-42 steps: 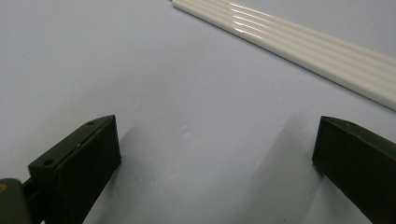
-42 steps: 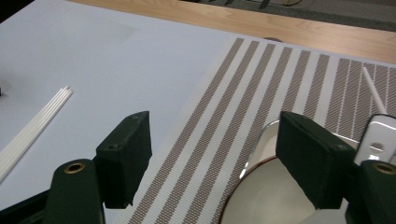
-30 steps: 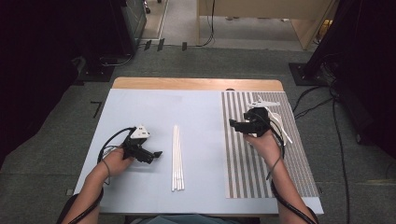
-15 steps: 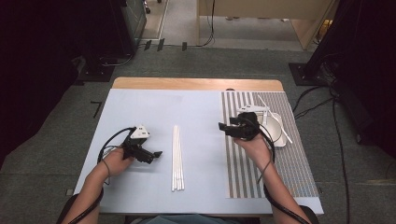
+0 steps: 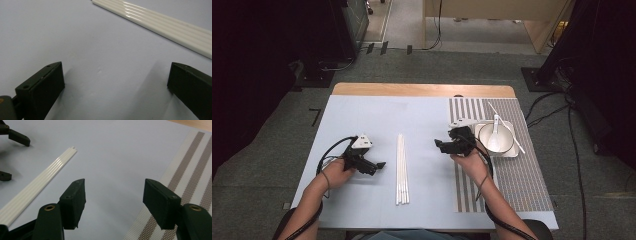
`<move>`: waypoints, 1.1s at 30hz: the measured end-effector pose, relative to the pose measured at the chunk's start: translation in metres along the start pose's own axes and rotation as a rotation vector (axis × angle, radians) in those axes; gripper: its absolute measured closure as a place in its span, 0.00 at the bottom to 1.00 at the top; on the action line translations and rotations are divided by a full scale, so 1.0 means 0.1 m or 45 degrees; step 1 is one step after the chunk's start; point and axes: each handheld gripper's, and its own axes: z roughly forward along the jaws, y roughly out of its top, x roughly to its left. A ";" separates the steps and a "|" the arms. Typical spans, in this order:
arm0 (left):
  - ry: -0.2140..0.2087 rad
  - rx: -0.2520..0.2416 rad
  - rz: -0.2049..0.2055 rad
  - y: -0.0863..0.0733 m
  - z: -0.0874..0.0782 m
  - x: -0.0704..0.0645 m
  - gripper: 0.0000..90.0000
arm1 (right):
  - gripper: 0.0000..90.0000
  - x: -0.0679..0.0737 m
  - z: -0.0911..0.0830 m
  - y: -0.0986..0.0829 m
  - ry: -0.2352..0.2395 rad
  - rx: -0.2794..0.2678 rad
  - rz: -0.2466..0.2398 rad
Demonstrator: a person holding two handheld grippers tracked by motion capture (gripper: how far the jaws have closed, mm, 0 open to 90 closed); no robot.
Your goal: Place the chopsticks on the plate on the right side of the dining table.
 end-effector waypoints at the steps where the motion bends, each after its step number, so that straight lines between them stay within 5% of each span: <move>1: 0.000 0.000 0.000 0.00 0.00 0.00 0.01 | 0.39 0.02 0.01 0.00 0.000 -0.002 -0.005; 10: 0.000 0.001 0.001 0.00 0.00 0.00 0.01 | 0.39 0.12 0.11 -0.02 0.028 -0.004 0.025; 26: 0.000 0.002 0.002 0.00 0.00 0.00 0.01 | 0.41 0.48 0.38 -0.10 0.083 0.002 -0.114; 33: 0.000 0.001 0.001 0.00 0.00 0.00 0.01 | 0.43 0.60 0.47 -0.15 0.099 0.028 -0.095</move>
